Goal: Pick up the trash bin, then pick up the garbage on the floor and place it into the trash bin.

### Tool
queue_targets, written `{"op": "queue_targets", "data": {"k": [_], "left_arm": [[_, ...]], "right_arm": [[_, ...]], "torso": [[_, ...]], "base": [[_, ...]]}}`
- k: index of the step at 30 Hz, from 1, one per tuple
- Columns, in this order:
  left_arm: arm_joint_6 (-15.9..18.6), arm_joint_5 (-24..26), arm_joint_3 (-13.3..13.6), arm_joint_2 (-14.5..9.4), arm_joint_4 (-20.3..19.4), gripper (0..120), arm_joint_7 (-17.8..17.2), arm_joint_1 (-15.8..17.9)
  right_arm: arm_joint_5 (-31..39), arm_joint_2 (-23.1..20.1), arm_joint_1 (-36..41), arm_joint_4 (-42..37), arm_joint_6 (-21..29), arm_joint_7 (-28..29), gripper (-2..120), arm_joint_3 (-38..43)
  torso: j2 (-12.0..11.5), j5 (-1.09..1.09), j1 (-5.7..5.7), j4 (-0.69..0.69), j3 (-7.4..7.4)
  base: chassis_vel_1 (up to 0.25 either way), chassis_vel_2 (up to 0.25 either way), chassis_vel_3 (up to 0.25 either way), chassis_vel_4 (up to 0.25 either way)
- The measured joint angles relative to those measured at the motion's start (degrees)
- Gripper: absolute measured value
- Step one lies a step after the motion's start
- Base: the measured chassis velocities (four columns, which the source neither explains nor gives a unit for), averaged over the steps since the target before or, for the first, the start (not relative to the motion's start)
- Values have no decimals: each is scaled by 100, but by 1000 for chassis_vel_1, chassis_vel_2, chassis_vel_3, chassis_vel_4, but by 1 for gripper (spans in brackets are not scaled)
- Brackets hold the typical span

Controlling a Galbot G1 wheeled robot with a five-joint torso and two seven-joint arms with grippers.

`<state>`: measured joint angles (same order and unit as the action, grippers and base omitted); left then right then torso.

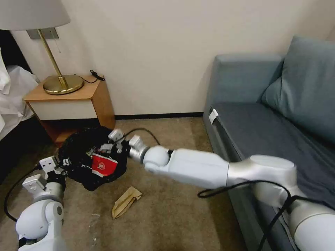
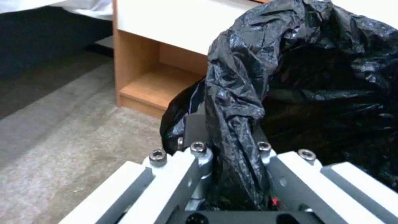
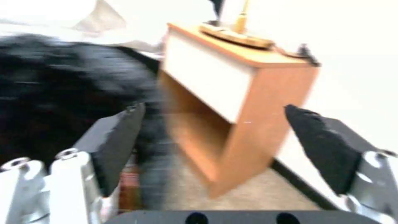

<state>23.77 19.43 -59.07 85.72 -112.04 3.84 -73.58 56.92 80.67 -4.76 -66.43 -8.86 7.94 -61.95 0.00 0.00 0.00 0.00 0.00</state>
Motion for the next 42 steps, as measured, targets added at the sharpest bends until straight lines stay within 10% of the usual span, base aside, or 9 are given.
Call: {"op": "queue_targets", "data": {"k": [7, 19, 42], "left_arm": [[-110, 339, -436, -46, 163, 4, 38, -25], [-137, 475, -442, -128, 289, 4, 45, 55], [-164, 350, -346, -91, 331, 4, 64, 52]], "right_arm": [[134, 173, -271, 1543, -93, -184, 100, -235], [-643, 509, 330, 3377, -417, -1034, 100, -1616], [-4985, 1166, 1117, 4095, -1437, -2858, 100, -1427]], "torso": [[0, 0, 0, 1, 0], [0, 1, 0, -1, 0], [0, 0, 0, 0, 0]], "base": [[0, 0, 0, 0], [0, 0, 0, 0], [0, 0, 0, 0]]}}
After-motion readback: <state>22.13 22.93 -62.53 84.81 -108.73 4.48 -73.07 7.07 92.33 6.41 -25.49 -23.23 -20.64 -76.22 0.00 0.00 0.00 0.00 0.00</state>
